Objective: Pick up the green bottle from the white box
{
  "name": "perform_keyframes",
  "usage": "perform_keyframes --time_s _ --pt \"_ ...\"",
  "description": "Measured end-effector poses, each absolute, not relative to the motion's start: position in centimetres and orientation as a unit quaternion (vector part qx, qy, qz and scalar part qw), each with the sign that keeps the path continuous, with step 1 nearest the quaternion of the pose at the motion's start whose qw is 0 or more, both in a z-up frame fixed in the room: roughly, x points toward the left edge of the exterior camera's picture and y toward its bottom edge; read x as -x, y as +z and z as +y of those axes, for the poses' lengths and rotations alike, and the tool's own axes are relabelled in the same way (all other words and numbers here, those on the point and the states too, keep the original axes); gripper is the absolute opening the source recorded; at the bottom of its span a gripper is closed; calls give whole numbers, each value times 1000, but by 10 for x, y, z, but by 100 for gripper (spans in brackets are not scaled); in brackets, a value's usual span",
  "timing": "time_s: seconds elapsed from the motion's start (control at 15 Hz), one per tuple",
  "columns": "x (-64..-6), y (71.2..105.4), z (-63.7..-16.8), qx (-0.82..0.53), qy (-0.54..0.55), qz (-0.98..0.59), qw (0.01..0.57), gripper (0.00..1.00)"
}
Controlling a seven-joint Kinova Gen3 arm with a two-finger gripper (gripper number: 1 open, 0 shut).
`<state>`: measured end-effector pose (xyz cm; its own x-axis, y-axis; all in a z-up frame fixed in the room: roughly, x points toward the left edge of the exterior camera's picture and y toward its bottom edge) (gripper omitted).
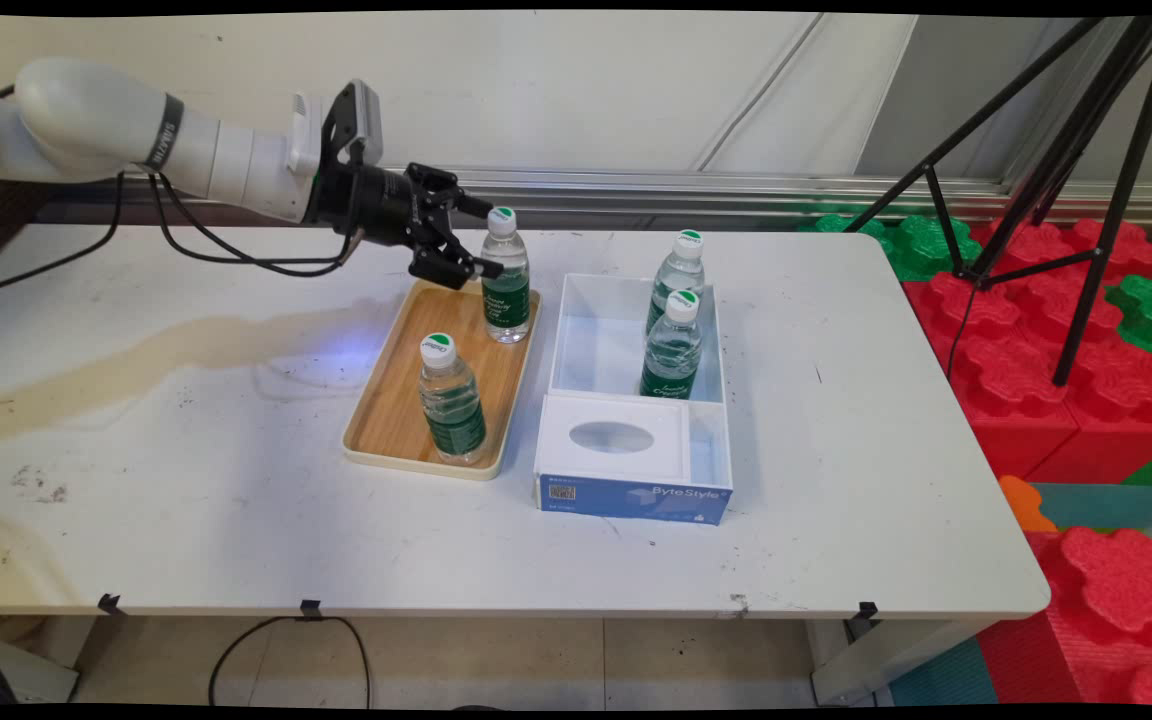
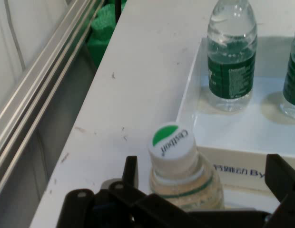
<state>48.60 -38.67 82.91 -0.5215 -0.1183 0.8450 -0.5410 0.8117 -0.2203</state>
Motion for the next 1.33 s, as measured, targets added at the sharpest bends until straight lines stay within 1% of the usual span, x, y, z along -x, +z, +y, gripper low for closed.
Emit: perform_keyframes --time_s 0.4,0.8,1.07,1.33 --pt "-481 857 -381 -189 237 -837 456 100" --pt "-468 890 -366 -183 225 -832 474 100" --pt "-457 903 -357 -185 215 -827 485 100" --pt "-444 905 -351 -192 209 -822 493 100"
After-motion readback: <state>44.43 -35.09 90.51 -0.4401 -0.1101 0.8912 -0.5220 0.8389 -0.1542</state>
